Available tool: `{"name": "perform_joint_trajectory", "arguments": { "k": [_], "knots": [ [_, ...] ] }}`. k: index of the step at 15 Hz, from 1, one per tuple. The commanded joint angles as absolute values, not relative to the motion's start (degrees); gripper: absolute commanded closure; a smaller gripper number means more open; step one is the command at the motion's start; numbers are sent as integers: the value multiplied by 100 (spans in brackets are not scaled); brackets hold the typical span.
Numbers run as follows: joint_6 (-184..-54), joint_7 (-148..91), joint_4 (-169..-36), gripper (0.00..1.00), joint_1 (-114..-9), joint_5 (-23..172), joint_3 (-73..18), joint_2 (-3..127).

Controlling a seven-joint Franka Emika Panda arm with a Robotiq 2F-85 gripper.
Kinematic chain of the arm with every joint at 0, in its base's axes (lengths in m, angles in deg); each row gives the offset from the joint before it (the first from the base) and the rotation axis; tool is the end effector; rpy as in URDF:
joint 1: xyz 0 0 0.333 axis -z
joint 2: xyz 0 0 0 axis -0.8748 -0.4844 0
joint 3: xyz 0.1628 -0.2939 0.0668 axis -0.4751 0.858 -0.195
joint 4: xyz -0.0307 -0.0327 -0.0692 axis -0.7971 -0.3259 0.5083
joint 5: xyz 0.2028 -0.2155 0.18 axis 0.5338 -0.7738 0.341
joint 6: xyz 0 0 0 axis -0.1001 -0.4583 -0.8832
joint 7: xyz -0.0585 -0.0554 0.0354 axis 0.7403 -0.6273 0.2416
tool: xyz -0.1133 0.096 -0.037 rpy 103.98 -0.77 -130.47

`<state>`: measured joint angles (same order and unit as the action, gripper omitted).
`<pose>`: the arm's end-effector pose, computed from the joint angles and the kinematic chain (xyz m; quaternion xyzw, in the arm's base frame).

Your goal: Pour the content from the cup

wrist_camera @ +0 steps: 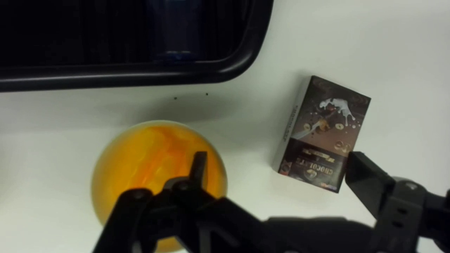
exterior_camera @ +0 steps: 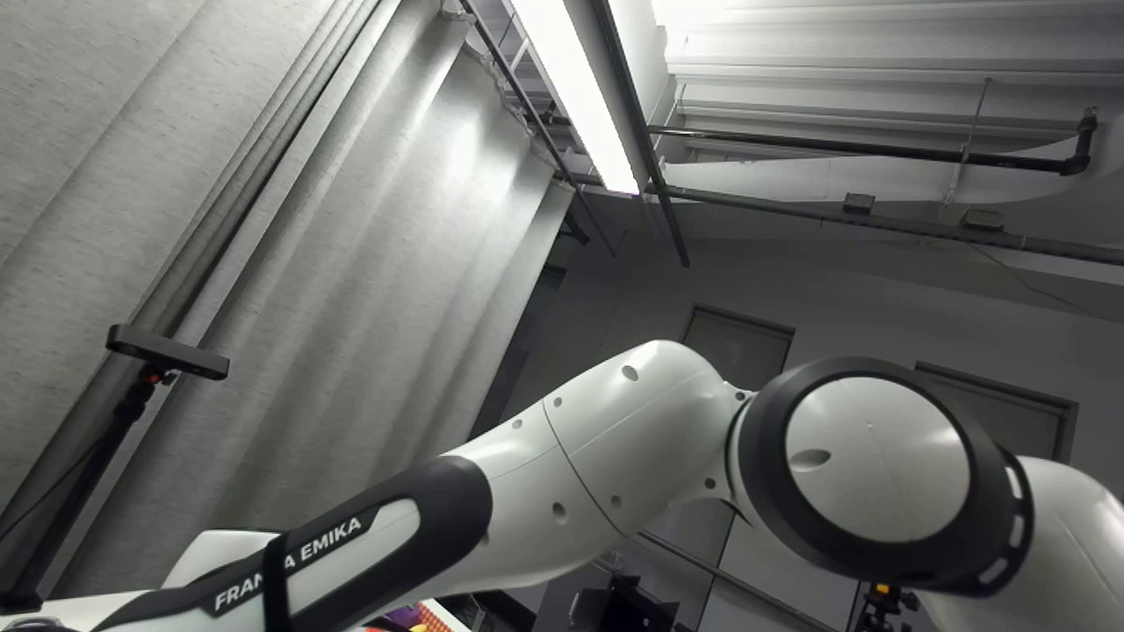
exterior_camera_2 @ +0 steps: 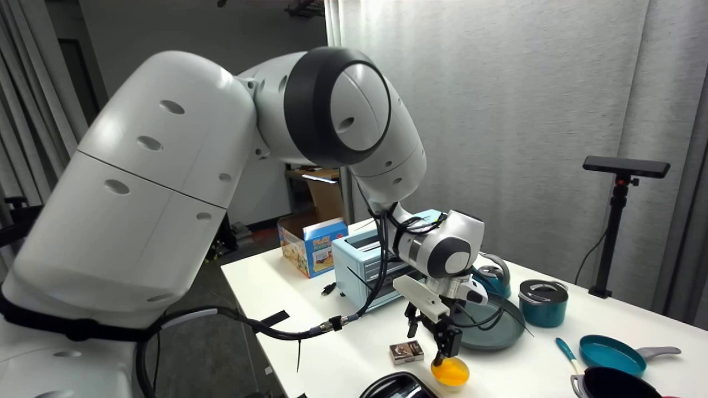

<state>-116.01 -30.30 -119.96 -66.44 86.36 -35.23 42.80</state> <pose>0.5658 0.1023 0.1623 -0.9891 0.0391 0.1309 0.0555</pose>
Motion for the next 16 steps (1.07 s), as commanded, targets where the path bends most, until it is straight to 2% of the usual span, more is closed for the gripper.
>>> {"name": "perform_joint_trajectory", "arguments": {
  "k": [1, 16],
  "knots": [
    [-11431, -2852, -11891, 0, -6507, 8781, -3639, 4163],
    [-11451, -2796, -11820, 0, -6311, 8961, -3629, 4158]
  ]
}}
